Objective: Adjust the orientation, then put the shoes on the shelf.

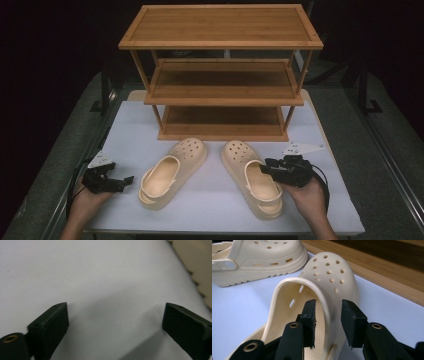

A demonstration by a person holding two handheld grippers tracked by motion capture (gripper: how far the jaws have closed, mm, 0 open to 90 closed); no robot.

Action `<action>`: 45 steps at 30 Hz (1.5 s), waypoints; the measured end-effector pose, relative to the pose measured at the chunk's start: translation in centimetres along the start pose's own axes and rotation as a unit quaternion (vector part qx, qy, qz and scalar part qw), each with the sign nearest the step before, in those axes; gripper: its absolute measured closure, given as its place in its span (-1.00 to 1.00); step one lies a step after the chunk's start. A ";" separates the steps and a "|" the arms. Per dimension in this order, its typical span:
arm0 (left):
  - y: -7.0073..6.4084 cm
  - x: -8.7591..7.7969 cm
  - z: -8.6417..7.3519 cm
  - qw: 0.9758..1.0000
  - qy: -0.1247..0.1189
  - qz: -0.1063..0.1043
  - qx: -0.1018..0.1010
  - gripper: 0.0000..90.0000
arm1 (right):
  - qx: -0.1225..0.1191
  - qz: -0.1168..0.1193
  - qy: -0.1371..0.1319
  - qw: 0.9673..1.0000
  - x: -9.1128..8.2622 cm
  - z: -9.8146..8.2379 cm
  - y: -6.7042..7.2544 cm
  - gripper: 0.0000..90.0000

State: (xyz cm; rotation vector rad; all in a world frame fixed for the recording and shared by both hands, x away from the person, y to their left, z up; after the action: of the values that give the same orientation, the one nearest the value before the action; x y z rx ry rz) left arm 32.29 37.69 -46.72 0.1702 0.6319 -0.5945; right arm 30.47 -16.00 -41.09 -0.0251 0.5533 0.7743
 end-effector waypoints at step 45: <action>-9.1 3.6 9.6 0.987 -0.029 -0.090 0.132 0.60 | 0.000 0.002 0.026 1.000 0.8 -0.5 -0.7 0.57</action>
State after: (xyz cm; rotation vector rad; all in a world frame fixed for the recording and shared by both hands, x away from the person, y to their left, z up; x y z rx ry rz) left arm 34.24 25.46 -40.97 0.3447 0.5137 -0.8544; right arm 31.20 -16.05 -42.03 -0.0441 0.6031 0.7792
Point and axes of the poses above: each handheld gripper's, and its own axes: x roughly forward along the jaws, z roughly out of its top, y roughly to its left, the point moved 3 cm from there along x, roughly forward along the jaws, and after that the axes turned 8 degrees about -y, right-handed, at the moved point
